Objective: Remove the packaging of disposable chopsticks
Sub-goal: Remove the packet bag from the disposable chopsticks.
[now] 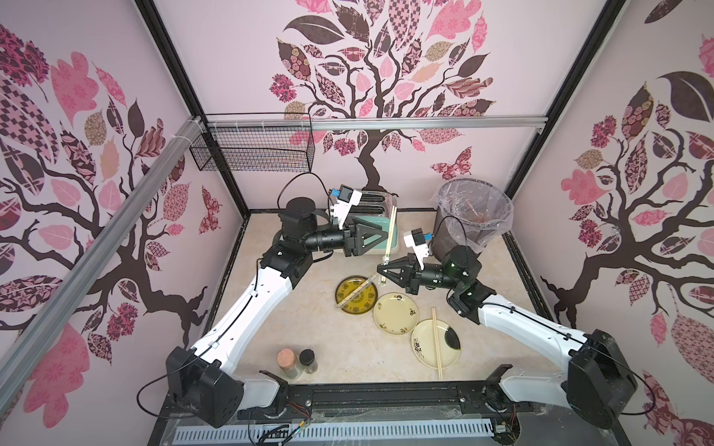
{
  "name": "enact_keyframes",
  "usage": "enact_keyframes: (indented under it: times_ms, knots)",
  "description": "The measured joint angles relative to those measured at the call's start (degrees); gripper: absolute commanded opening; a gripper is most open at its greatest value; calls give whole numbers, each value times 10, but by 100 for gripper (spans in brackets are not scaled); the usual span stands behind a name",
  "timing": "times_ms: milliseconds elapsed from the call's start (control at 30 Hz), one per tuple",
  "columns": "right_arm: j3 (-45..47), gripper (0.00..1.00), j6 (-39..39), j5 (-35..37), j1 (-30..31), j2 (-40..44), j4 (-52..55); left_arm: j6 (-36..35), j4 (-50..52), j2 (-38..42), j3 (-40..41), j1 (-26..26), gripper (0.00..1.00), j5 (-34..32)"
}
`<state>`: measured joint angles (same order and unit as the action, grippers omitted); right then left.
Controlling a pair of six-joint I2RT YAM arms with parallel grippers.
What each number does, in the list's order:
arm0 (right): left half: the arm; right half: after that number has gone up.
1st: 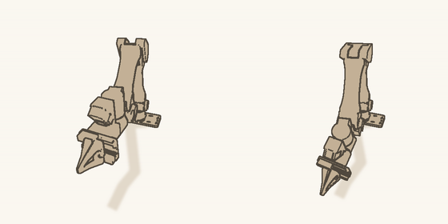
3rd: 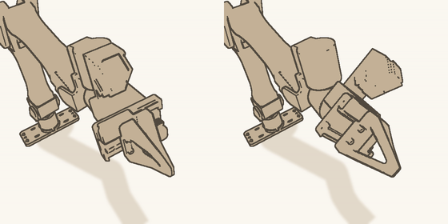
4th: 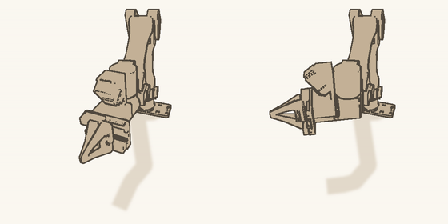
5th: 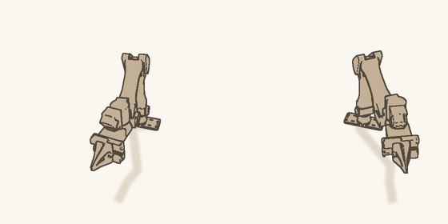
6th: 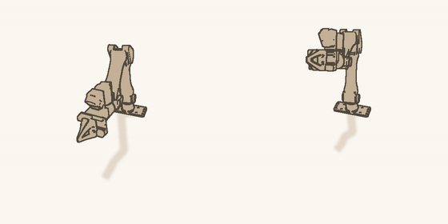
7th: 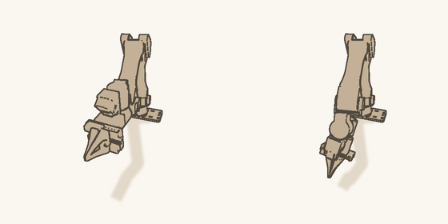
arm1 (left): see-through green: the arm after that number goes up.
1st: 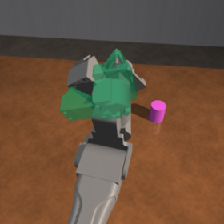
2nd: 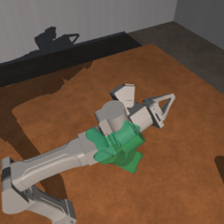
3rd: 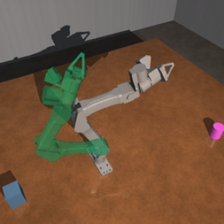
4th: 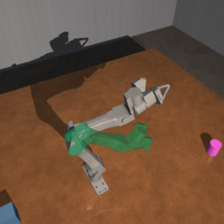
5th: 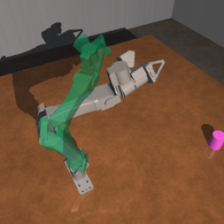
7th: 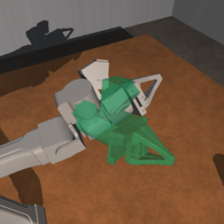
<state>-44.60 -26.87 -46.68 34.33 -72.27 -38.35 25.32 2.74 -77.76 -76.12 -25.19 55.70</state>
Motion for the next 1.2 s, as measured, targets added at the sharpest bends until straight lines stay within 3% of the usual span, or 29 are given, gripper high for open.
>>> enact_keyframes:
  times_ms: [167,333,567,767,967,1100,1200]
  knots:
    - [0,0,1,1,1,0,0,-22,35,-16,-25,-17,51,14]
    - [0,0,1,2,3,0,-1,-37,57,-23,-44,-28,33,13]
    - [0,0,1,2,5,0,-1,-43,69,-41,-52,-28,30,14]
    - [0,0,-2,4,5,-1,1,-49,73,-51,-53,-29,0,15]
    - [0,0,-8,11,5,-1,0,-56,54,-47,-44,-28,0,0]
    - [0,19,-6,21,5,-1,3,-39,29,-38,-28,-23,0,-17]
    - [7,18,0,24,5,-1,5,-19,9,-36,-27,-5,0,-29]
